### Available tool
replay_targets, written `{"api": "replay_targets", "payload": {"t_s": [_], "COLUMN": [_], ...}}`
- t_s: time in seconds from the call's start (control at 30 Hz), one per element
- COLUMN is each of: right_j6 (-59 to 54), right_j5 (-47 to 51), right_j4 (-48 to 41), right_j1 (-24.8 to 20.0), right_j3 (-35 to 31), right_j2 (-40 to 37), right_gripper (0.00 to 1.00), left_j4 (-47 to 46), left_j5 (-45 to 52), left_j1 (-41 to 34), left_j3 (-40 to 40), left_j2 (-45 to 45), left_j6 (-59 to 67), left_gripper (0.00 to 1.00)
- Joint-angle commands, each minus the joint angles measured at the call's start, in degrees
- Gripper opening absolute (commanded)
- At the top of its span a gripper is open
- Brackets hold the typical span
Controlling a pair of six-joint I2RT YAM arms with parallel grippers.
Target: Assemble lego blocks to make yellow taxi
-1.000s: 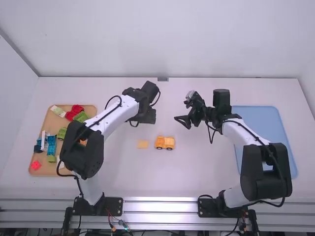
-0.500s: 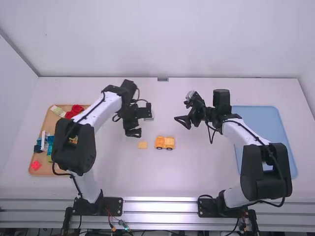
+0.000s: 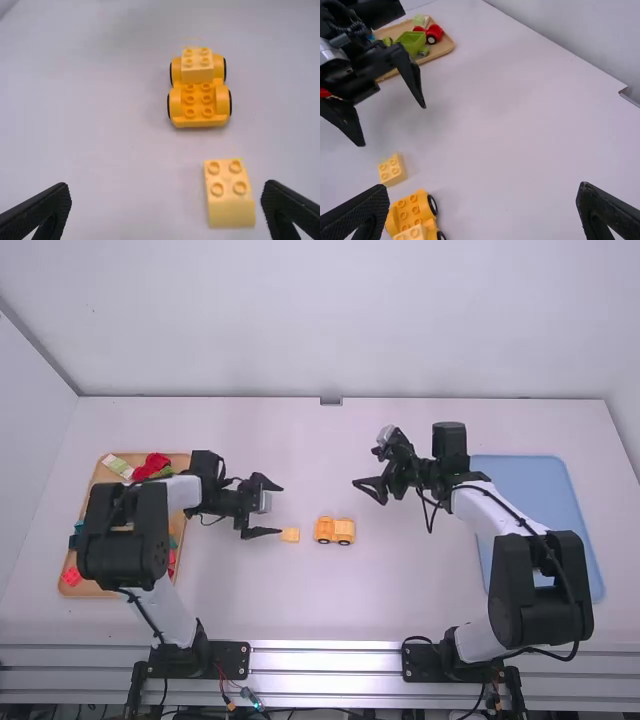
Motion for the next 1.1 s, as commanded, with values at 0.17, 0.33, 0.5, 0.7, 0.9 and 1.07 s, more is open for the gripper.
{"api": "replay_targets", "payload": {"t_s": [0.17, 0.33, 0.5, 0.7, 0.9, 1.07], "right_j6": [-7.15, -7.13, -6.73, -7.32, -7.17, -7.19], "right_j5": [-1.38, -0.24, 0.09, 0.11, 0.11, 0.09], "right_j4": [-1.16, -1.40, -1.46, -2.75, -3.32, -2.73], "right_j1": [3.08, 2.99, 2.75, 2.78, 2.78, 2.75], "right_j3": [1.84, 1.84, 1.84, 1.84, 1.84, 1.84], "right_j2": [-1.88, -1.88, -1.88, -1.88, -1.88, -1.88], "right_gripper": [0.99, 0.99, 0.99, 0.99, 0.99, 0.99], "left_j4": [16.39, 16.02, 15.98, 16.48, 16.02, 19.08], "left_j5": [8.57, 8.72, 6.12, 1.44, 2.19, 6.16], "left_j1": [-0.33, -1.31, -4.87, -5.09, -0.74, -1.18], "left_j3": [-9.01, -8.11, -7.56, -7.93, -7.91, -9.46], "left_j2": [4.13, 7.48, 10.62, 10.80, 10.80, 10.82], "left_j6": [-15.15, -15.23, -14.32, -13.46, -13.31, -13.27], "left_gripper": [0.91, 0.89, 0.80, 0.66, 0.74, 0.66]}}
